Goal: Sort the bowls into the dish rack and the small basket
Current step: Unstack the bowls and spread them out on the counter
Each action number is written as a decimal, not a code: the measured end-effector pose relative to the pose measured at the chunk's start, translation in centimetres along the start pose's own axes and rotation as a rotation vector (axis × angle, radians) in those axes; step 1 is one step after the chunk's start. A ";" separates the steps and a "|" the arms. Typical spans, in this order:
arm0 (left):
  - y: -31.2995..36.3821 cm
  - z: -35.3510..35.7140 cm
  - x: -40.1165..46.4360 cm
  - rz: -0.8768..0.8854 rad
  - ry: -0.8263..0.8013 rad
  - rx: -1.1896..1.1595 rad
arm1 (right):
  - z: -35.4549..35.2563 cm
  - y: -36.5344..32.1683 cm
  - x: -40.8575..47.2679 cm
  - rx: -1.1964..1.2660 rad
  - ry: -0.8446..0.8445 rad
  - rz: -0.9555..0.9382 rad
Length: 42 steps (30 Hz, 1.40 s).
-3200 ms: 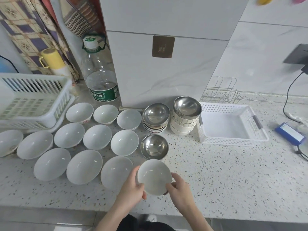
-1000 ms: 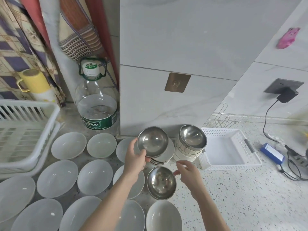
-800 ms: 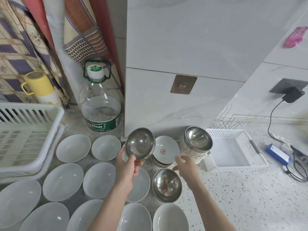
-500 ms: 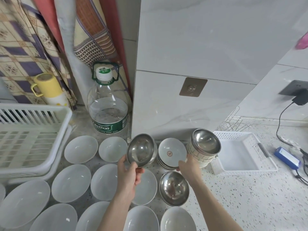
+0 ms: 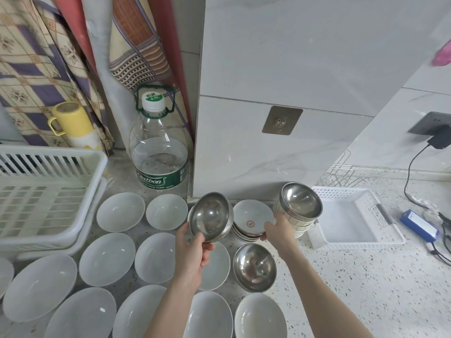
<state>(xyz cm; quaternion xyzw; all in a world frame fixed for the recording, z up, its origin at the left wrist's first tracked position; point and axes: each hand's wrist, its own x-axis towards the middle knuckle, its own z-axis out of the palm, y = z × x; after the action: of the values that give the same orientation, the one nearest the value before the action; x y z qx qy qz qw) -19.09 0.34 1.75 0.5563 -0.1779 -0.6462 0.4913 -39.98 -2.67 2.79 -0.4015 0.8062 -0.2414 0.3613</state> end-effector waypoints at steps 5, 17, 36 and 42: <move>0.2 -0.3 -0.7 0.022 -0.009 0.012 | -0.9 0.3 -1.7 0.158 0.027 -0.108; -1.7 0.7 -2.8 0.022 0.039 0.033 | -5.5 7.8 -7.4 0.614 0.090 -0.030; -7.7 6.6 -8.4 0.007 0.151 -0.024 | -8.2 17.4 -5.3 0.350 -0.066 0.020; -8.4 6.6 -9.5 0.032 0.182 0.008 | -7.9 17.0 -4.6 0.342 -0.125 -0.008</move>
<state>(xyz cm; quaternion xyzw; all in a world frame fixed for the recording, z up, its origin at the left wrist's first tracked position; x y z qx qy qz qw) -29.64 10.02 2.50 0.6117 -0.1440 -0.5844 0.5134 -52.28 11.46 -2.06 -0.3518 0.7279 -0.3509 0.4726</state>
